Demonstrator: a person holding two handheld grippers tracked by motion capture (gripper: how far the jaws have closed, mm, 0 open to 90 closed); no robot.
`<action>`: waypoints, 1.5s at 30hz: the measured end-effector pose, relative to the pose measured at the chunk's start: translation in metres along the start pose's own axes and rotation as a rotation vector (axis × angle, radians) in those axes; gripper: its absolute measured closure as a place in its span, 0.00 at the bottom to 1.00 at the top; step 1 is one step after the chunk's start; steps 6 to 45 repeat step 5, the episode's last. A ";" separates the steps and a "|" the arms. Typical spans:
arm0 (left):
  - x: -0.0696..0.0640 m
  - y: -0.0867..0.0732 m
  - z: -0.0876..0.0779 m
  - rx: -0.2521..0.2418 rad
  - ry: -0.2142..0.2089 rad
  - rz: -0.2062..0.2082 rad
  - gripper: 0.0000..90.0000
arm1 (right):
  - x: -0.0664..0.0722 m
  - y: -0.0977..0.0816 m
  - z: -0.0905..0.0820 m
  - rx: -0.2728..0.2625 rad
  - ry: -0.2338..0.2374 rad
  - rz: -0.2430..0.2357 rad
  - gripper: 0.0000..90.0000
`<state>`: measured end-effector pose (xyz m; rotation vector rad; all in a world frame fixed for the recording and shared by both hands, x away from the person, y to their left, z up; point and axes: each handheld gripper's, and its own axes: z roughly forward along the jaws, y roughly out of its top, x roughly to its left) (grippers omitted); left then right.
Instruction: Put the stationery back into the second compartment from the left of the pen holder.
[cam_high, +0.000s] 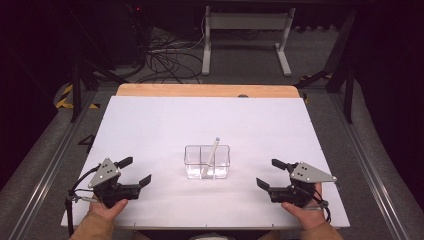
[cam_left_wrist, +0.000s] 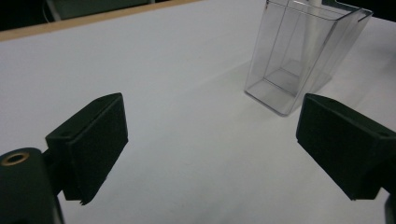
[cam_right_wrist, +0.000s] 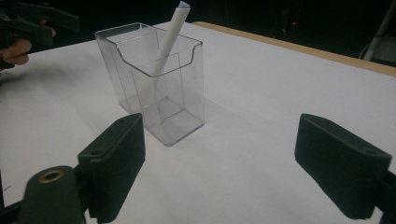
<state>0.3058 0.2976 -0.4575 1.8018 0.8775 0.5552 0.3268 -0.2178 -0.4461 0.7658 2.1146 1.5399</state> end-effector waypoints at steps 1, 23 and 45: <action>0.000 0.000 -0.001 -0.001 0.004 0.000 0.10 | 0.000 0.000 0.000 0.001 0.001 0.000 0.18; 0.000 0.002 -0.003 -0.010 0.012 0.001 0.09 | 0.000 0.000 0.001 0.001 0.004 -0.001 0.18; 0.000 0.002 -0.003 -0.010 0.012 0.001 0.09 | 0.000 0.000 0.001 0.001 0.004 -0.001 0.18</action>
